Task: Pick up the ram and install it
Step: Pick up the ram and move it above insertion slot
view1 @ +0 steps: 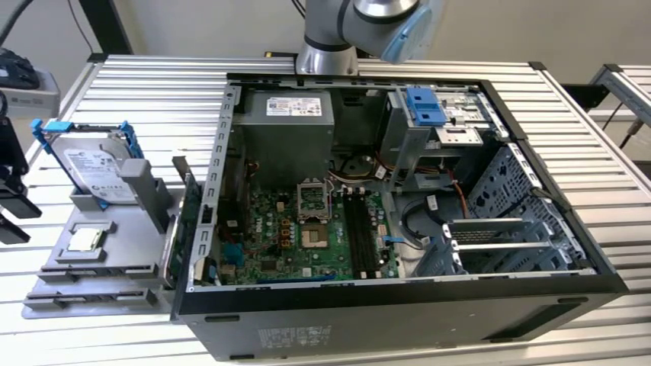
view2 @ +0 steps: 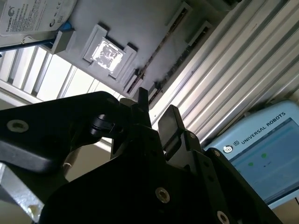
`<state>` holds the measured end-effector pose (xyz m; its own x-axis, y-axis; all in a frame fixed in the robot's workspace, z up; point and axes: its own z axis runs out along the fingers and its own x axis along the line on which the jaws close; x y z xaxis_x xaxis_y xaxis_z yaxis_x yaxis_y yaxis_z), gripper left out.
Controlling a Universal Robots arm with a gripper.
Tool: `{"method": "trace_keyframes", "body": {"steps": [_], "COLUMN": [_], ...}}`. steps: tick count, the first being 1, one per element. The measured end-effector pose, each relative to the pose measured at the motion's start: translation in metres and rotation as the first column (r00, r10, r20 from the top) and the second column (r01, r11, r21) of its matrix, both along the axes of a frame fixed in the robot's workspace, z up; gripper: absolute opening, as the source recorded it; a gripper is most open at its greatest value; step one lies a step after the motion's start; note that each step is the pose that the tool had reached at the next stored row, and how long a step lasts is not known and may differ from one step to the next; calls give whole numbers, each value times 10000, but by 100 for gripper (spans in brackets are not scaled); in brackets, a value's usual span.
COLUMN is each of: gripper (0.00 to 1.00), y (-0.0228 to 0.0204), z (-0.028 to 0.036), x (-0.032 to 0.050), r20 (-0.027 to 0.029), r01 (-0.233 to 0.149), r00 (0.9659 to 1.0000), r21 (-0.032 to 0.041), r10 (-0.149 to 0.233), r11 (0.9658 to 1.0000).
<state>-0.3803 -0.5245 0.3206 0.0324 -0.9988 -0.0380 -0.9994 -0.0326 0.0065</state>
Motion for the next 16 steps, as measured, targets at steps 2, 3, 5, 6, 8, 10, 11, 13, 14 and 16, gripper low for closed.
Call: {"method": "trace_keyframes", "body": {"steps": [2, 3, 5, 6, 8, 10, 11, 13, 14, 16], "gripper": [100, 100, 100, 100, 100, 100, 100, 100, 100, 100], "y": [-1, -1, 0, -1, -1, 0, 0, 0, 0, 0], "z": [-20, -27, -30, -30, -34, -36, -38, -43, -47, -48], "x": [1, 1, 1, 1, 1, 1, 0, 0, 0, 0], "r20": [1, 0, -2, -2, 1, 1, 1, 2, 1, 0], "r01": [-2, -2, 0, 1, 8, 8, 10, 10, 10, 9], "r00": [10000, 10000, 10000, 10000, 10000, 10000, 10000, 10000, 10000, 10000], "r21": [1, 0, -1, -2, 0, 1, 2, 2, 2, 0], "r10": [2, 2, 0, -1, -8, -8, -10, -10, -10, -9], "r11": [10000, 10000, 10000, 10000, 10000, 10000, 10000, 10000, 10000, 10000]}}
